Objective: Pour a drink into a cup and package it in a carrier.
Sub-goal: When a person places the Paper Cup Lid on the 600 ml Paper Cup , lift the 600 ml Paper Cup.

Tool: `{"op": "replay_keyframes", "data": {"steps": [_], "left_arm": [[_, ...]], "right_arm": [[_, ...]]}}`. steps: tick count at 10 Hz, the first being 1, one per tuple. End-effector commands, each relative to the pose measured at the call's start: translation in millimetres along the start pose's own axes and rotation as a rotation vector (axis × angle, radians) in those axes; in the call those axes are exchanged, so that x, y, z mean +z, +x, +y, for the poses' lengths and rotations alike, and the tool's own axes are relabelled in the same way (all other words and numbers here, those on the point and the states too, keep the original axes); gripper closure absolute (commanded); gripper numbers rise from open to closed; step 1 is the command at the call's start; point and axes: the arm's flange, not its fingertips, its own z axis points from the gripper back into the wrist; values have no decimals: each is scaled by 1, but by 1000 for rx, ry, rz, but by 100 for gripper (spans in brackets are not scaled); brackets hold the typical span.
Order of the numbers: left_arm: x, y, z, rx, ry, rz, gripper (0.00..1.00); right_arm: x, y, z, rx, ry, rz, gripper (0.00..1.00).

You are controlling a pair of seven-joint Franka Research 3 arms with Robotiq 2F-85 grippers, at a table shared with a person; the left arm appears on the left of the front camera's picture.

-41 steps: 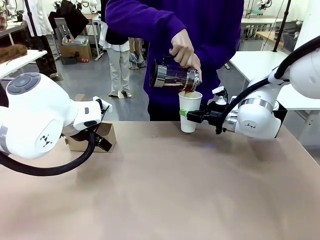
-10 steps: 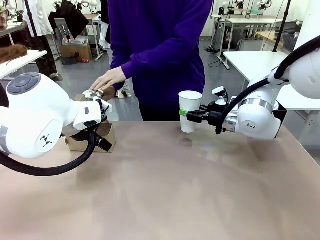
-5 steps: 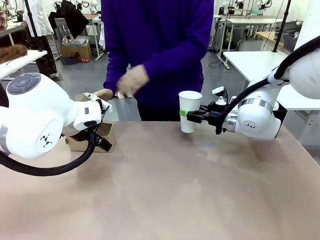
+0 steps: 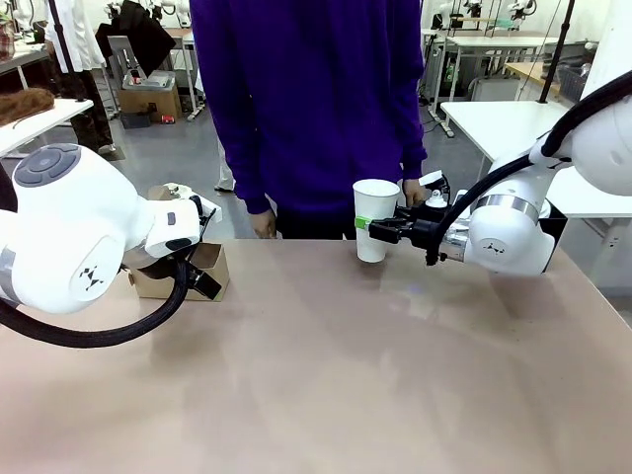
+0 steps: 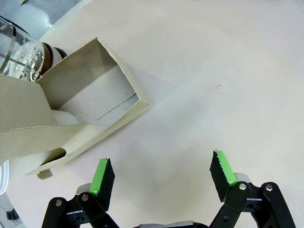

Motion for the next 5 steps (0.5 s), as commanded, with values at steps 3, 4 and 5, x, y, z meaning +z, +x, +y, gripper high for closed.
{"op": "replay_keyframes", "data": {"steps": [3, 4, 5], "left_arm": [[0, 0, 0, 1, -2, -1, 0], [0, 0, 0, 1, -2, -1, 0], [0, 0, 0, 1, -2, -1, 0]], "right_arm": [[-1, 2, 1, -2, -3, -4, 19], [-1, 2, 1, -2, -3, -4, 19], [-1, 2, 1, -2, -3, -4, 19]]}}
